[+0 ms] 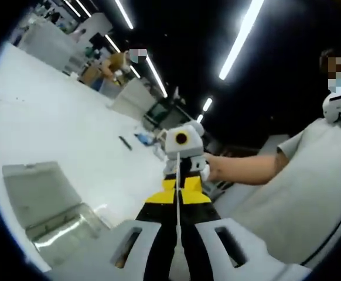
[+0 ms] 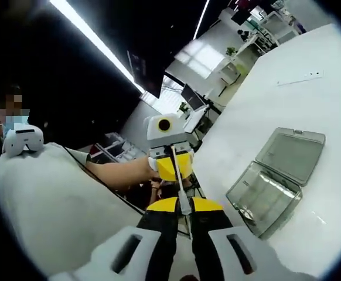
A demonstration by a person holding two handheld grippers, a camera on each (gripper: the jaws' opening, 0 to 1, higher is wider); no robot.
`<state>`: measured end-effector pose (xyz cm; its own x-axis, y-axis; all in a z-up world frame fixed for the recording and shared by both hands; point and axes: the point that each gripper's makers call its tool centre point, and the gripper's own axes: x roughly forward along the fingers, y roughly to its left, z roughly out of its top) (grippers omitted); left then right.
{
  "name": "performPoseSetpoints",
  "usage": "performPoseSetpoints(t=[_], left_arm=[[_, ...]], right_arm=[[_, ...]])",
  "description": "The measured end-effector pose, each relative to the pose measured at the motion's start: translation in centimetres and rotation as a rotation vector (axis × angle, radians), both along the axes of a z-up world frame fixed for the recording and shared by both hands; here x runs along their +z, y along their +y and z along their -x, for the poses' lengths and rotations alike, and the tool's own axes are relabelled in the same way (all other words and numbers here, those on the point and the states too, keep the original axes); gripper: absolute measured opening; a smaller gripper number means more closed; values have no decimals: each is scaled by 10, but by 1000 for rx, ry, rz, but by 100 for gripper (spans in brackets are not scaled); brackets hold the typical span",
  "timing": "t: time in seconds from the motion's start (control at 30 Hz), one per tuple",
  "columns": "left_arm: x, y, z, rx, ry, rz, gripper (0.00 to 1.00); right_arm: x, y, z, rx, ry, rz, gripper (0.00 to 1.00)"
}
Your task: Insert the divider into the dual guide fixture by aligning both edges with the guide slots and pushing it downward to the bottom, including one-sided entry, uneven engagement, binding, and posture correction.
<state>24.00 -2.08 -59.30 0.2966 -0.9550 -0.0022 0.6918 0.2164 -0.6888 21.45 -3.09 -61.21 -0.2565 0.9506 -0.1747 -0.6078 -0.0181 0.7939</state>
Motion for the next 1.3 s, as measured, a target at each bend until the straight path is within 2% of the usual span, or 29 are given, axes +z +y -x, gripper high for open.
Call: performPoseSetpoints(t=[0.6, 1.0, 1.3], left_arm=[[1, 3, 3, -20, 26, 25, 0], [-9, 6, -3, 19, 55, -4, 0], [-11, 11, -8, 52, 70, -21, 0]], right_arm=[[3, 3, 5, 6, 83, 5, 0], [-3, 5, 3, -39, 54, 38, 0], [-3, 11, -2, -75, 75, 59, 0]])
